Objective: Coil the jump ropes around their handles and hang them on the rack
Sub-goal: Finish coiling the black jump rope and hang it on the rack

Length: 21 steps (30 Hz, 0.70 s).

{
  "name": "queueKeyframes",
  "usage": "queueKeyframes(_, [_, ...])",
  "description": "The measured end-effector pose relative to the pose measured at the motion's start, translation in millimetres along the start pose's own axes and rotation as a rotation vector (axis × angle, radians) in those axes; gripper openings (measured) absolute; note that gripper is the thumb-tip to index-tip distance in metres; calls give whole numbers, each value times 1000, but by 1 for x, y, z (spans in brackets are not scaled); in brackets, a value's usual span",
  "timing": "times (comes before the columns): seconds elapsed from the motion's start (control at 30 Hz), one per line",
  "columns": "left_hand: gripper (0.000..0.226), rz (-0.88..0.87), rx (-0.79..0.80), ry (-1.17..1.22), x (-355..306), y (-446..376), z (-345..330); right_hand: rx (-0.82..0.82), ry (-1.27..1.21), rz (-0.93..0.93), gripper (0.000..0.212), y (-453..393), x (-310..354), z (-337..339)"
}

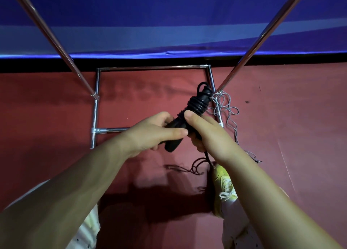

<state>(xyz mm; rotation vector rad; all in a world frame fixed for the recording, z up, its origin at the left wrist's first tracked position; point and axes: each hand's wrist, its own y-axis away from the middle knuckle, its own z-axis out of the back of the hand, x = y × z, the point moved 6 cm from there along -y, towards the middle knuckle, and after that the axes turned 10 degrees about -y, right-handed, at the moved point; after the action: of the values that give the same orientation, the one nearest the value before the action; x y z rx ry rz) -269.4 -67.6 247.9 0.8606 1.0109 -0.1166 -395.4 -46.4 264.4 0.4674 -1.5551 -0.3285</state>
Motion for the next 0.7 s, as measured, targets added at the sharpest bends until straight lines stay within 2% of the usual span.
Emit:
queueKeyframes(0.07, [47, 39, 76, 237, 0, 3, -6, -25, -86, 49, 30, -1, 2, 2])
queueKeyframes(0.17, [80, 102, 417, 669, -7, 13, -30, 35, -190, 133, 42, 2, 8, 2])
queueKeyframes(0.23, [92, 68, 573, 789, -10, 17, -41, 182, -196, 175, 53, 4, 11, -5])
queueKeyframes(0.3, [90, 61, 635, 811, -10, 19, -46, 226, -136, 179, 61, 3, 11, -6])
queueKeyframes(0.37, [86, 58, 626, 785, -11, 18, -43, 207, -43, 162, 61, 0, 9, -2])
queueKeyframes(0.43, [83, 62, 541, 676, -8, 14, -37, 213, 50, 123, 59, 2, 7, 1])
queueKeyframes(0.53, [82, 77, 432, 562, -3, 10, -30, 205, 76, 107, 53, 3, 7, 2])
queueKeyframes(0.63, [81, 66, 364, 534, 1, 7, -24, 190, 76, 143, 59, 1, 6, 2])
queueKeyframes(0.7, [81, 55, 313, 485, 3, 5, -18, 133, 112, 93, 58, -5, 0, 7])
